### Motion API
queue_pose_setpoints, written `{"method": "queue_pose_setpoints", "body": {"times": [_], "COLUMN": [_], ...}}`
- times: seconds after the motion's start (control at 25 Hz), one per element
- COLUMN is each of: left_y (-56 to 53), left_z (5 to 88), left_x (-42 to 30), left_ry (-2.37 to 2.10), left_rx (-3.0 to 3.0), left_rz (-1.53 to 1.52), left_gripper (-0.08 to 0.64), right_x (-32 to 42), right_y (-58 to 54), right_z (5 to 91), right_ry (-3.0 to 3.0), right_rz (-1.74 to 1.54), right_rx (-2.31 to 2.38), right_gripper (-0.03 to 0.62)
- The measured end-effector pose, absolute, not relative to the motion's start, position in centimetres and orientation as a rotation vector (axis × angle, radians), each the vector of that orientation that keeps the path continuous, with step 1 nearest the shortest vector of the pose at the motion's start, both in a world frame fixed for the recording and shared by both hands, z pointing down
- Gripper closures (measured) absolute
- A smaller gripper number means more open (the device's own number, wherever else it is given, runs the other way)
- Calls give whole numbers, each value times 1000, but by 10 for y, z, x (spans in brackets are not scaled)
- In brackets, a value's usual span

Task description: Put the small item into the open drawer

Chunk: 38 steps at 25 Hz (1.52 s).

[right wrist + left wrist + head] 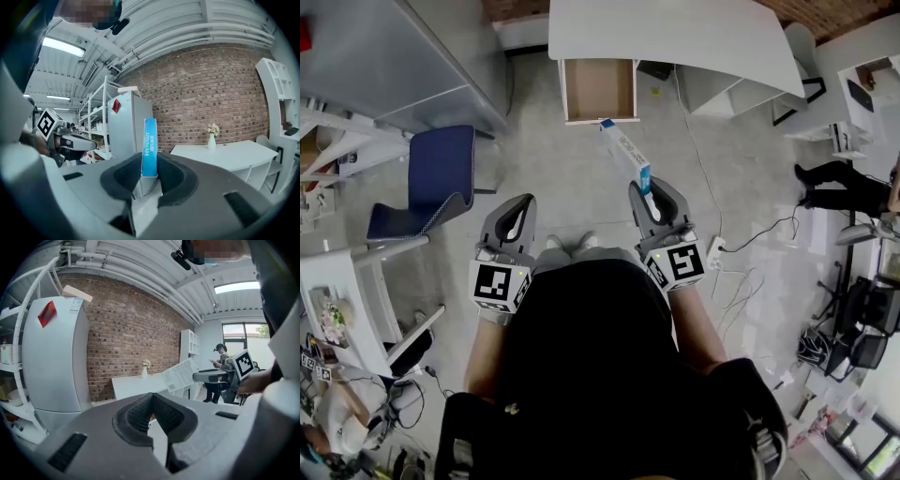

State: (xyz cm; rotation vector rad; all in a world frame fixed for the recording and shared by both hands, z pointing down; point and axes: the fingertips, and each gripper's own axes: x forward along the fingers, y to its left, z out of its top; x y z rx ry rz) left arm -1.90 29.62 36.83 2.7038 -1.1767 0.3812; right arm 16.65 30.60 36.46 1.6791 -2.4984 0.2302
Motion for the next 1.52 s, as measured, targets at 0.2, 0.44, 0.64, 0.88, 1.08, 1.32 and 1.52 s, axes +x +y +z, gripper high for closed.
{"method": "queue_pose_setpoints", "body": {"times": [0.2,0.44,0.64,0.88,1.08,1.32,1.52], "left_y": [292,253,191,106,39,-9,-26], "left_z": [373,384,394,397,404,407,416], "left_x": [-15,-14,-22,-38,-53,-75,-85], "left_ry": [-1185,-1188,-1144,-1035,-968,-938,-947], "left_rx": [2687,2681,2689,2718,2722,2719,2670], "left_rz": [363,365,363,410,446,466,498], "left_gripper": [557,558,557,558,557,558,557], "right_x": [174,176,167,149,133,118,115], "right_y": [297,260,203,132,71,22,3], "right_z": [377,389,395,413,434,457,480], "right_ry": [-2499,-2475,-2431,-2323,-2264,-2175,-2106], "right_rz": [257,256,257,326,333,384,445], "right_rx": [1673,1656,1659,1659,1691,1689,1635], "right_gripper": [495,495,495,495,495,495,495]}}
